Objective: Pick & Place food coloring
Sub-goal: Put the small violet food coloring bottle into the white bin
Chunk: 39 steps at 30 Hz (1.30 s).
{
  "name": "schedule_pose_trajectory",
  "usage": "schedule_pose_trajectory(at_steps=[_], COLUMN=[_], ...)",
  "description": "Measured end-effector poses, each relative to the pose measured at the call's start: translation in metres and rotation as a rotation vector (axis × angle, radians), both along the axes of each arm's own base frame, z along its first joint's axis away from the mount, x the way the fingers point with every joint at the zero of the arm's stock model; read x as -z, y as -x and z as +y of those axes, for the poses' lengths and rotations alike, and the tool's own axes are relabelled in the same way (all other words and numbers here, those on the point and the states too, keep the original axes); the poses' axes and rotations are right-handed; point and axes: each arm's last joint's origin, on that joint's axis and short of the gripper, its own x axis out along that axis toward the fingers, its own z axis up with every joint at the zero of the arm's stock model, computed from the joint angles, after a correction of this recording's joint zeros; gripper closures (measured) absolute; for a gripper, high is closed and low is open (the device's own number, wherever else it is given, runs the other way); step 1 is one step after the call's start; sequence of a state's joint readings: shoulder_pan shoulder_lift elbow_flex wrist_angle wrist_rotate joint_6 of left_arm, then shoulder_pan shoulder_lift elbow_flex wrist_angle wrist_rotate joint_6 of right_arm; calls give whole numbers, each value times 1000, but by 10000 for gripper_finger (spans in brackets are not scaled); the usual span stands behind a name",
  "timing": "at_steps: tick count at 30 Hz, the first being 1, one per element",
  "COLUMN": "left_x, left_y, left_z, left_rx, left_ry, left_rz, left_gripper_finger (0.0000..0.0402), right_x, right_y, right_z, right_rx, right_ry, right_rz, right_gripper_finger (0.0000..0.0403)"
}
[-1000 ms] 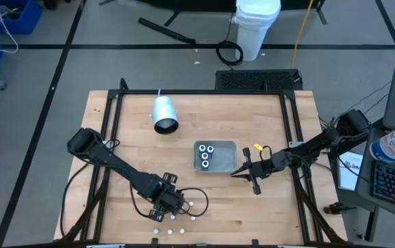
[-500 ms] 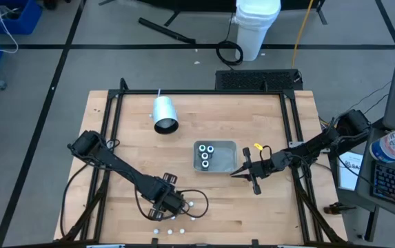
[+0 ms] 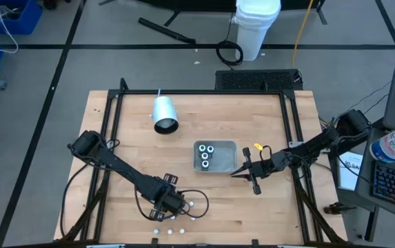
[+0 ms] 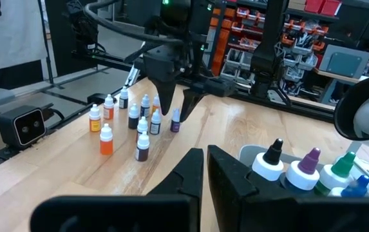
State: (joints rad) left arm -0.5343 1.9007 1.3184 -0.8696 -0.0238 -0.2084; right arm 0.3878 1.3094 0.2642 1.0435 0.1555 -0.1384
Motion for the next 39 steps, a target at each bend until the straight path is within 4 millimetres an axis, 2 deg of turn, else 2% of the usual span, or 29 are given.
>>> schedule_pose_trajectory(at_steps=[6,18,28,34,39], left_x=[6,6,4,-15,-52], left_y=[4,4,5,15,14], left_z=[2,2,2,8,17], left_rx=[-12,-26,-29,-30,-78], left_ry=[9,12,9,-5,41], left_rz=[34,33,42,59,-30], left_gripper_finger=[226,312,325,326,326], right_x=[0,0,0,0,0], right_y=[0,0,0,0,0], right_z=[0,0,0,0,0], right_rx=[0,0,0,2,2], right_ry=[-3,-3,-3,-22,-22], right_rz=[1,1,1,5,6], right_gripper_finger=[387,387,387,387,387])
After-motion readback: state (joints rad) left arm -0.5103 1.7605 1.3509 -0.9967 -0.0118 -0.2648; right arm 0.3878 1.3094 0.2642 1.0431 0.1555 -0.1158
